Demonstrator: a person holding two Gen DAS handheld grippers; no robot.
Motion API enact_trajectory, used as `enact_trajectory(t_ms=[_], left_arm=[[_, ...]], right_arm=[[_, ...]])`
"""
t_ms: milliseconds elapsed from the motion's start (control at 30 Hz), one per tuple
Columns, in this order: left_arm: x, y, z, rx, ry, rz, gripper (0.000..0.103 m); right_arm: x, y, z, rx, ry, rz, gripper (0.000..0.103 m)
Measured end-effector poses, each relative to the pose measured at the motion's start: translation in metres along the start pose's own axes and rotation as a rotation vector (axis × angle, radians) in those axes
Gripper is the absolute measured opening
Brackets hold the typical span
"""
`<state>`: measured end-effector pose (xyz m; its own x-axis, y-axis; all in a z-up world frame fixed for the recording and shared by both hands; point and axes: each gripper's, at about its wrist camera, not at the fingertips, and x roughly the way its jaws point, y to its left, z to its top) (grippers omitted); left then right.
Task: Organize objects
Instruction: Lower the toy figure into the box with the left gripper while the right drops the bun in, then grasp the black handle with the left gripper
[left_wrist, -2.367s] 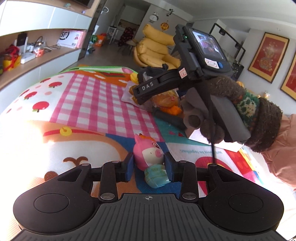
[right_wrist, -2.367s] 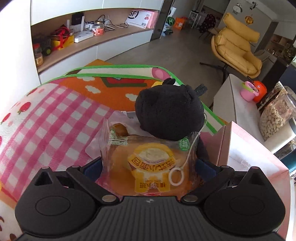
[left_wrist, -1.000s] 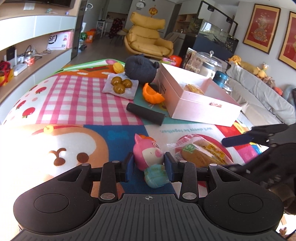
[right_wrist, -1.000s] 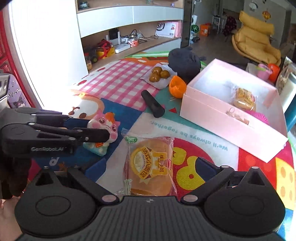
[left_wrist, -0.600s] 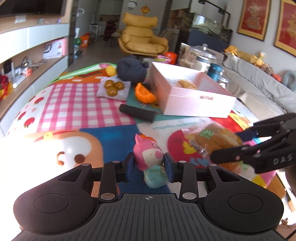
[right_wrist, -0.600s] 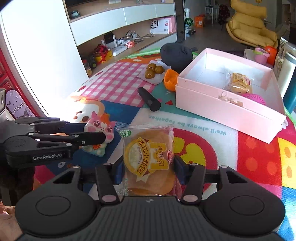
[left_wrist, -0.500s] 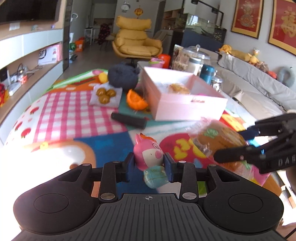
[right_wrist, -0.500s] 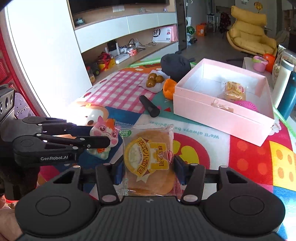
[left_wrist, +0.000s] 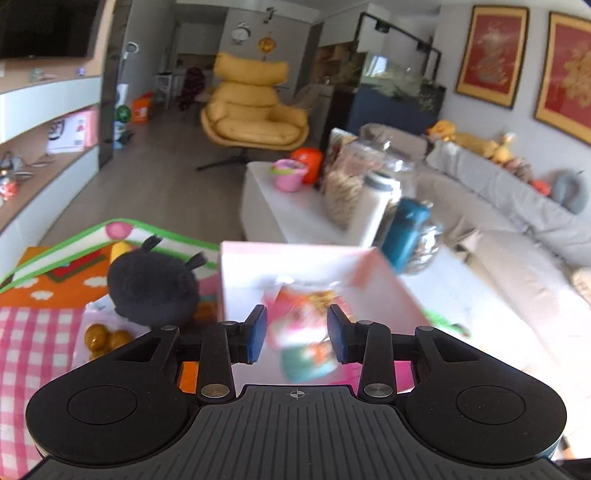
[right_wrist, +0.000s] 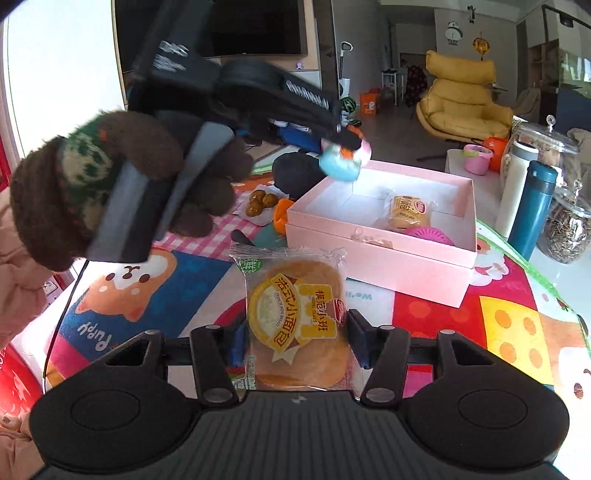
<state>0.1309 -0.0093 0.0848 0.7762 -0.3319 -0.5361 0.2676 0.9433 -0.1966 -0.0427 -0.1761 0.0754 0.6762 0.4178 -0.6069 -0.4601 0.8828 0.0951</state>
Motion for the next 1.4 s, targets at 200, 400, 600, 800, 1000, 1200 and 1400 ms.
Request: enact_trajectory(t_ms=[200, 400, 600, 800, 1000, 1200, 1400], left_arm=[[-0.036, 0.033, -0.021, -0.104, -0.089, -0.058, 0.039], [-0.091, 0.043, -0.071, -0.001, -0.053, -0.019, 0.039], [-0.099, 0.063, -0.114, -0.01, 0.044, 0.036, 0.039], [-0.101, 0.088, -0.129, -0.108, 0.063, 0.043, 0.039], [-0.099, 0.091, -0.122, -0.224, 0.026, 0.023, 0.039], [-0.074, 0.095, -0.101, -0.344, 0.053, 0.098, 0.039], [-0.047, 0.091, -0.088, -0.361, 0.089, 0.164, 0.04]], right_arm=[[0.004, -0.02, 0.015, 0.031, -0.006, -0.041, 0.053], [0.002, -0.037, 0.079, 0.069, -0.111, -0.095, 0.053], [0.055, -0.061, 0.15, 0.157, -0.133, -0.142, 0.08], [0.074, -0.042, 0.109, 0.102, -0.091, -0.186, 0.085], [0.068, -0.002, 0.029, -0.004, -0.057, -0.154, 0.093], [0.101, 0.012, -0.001, 0.069, 0.02, -0.117, 0.094], [0.102, 0.03, -0.011, -0.001, 0.009, -0.163, 0.101]])
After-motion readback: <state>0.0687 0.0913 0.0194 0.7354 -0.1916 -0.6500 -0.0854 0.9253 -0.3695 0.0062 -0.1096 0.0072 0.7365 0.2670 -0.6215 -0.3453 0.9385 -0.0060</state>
